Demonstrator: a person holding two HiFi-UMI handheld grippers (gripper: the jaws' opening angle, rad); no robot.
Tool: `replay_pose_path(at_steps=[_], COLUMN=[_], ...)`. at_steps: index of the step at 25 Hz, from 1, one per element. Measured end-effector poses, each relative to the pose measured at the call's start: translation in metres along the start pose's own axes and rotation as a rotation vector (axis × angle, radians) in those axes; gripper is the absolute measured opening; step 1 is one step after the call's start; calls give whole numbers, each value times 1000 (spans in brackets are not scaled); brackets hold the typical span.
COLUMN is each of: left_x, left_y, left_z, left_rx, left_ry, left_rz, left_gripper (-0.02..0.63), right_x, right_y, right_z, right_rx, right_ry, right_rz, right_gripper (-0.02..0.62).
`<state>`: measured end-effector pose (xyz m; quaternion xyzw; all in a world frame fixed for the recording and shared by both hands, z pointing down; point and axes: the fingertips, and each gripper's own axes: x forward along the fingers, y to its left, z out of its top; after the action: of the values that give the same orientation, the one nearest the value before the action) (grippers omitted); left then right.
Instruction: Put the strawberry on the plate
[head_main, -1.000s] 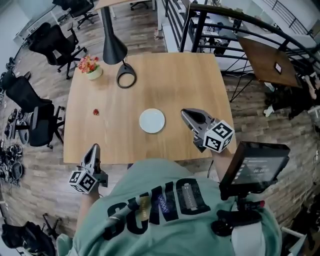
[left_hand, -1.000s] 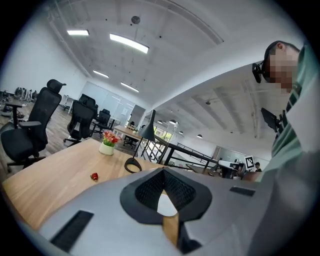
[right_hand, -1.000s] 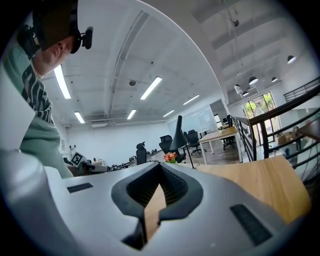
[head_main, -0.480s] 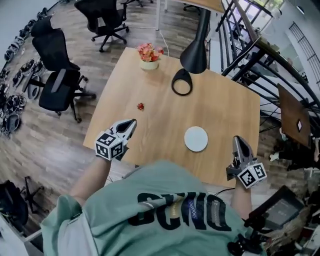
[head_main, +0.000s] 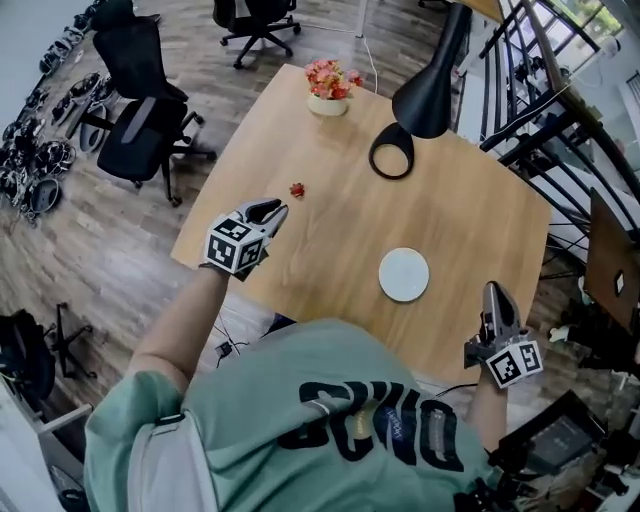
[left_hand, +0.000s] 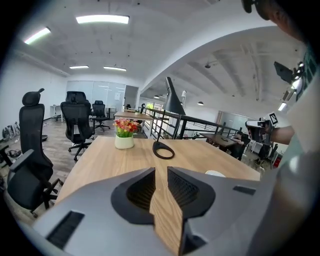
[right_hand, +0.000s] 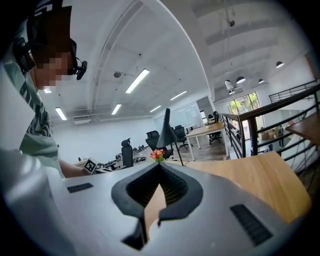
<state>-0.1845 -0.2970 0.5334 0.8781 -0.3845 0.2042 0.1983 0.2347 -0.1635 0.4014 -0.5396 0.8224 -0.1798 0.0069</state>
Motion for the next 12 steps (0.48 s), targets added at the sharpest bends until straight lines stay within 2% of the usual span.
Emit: replay_pose_path(at_steps=[10,12], left_x=[73,87], left_y=[17,26], left_z=[-6,-16], left_rx=[125,130], left_ry=[177,225], left_rz=[4,5], left_gripper=[194,243], right_x=[-22,-23], right_y=[-25,-27], right_z=[-19,-23], right_rx=[47,52], right_ry=[15,20], right_rz=[-47,-57], right_gripper=[4,5])
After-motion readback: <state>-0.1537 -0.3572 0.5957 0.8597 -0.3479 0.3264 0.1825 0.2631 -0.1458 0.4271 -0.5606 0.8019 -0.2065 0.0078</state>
